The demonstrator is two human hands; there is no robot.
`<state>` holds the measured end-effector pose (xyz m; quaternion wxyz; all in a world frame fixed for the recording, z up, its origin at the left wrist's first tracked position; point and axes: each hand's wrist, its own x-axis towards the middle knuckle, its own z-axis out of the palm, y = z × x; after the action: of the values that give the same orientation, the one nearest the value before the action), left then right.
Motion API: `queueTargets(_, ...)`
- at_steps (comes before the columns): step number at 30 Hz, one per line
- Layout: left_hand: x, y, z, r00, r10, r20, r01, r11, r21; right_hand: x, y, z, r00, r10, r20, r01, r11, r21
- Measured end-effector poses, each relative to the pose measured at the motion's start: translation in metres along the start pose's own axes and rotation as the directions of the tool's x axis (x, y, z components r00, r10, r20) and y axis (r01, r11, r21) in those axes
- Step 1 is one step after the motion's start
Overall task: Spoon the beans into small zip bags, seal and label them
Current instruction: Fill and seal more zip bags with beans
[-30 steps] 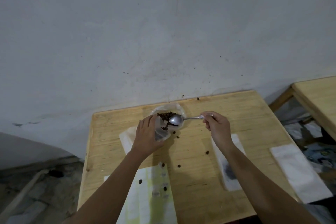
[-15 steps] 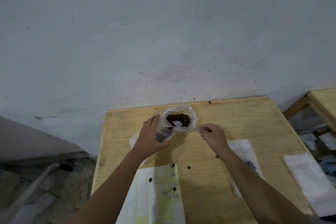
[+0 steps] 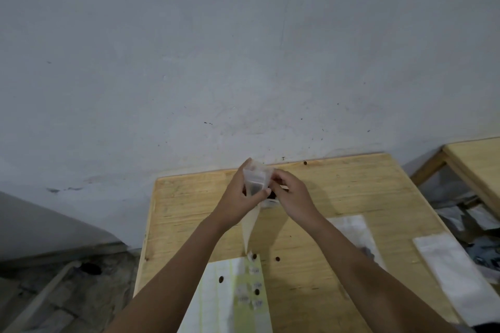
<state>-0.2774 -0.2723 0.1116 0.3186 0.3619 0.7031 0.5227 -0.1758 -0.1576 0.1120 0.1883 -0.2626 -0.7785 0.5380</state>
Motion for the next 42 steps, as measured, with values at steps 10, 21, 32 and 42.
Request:
queueTargets(10, 0.006, 0.022, 0.004, 0.991, 0.117, -0.066, -0.124, 0.987, -0.102, 0.003, -0.009, 0.009, 0.987, -0.01, -0.16, 0.024, 0.996, 0.084)
queueTargets(21, 0.017, 0.011, -0.007, 0.942, -0.015, -0.335, -0.113, 0.926, -0.36, 0.01, -0.023, -0.012, 0.923, -0.025, -0.385, 0.086, 0.986, 0.141)
queueTargets(32, 0.02, 0.015, 0.0, 0.938, 0.077, -0.338, -0.171, 0.951, -0.258, 0.009, -0.026, -0.018, 0.945, -0.019, -0.326, 0.063, 0.99, 0.124)
queueTargets(42, 0.022, 0.021, 0.005, 0.947, 0.103, -0.304, -0.176, 0.958, -0.225, 0.009, -0.023, -0.018, 0.973, 0.029, -0.228, -0.002, 0.993, 0.118)
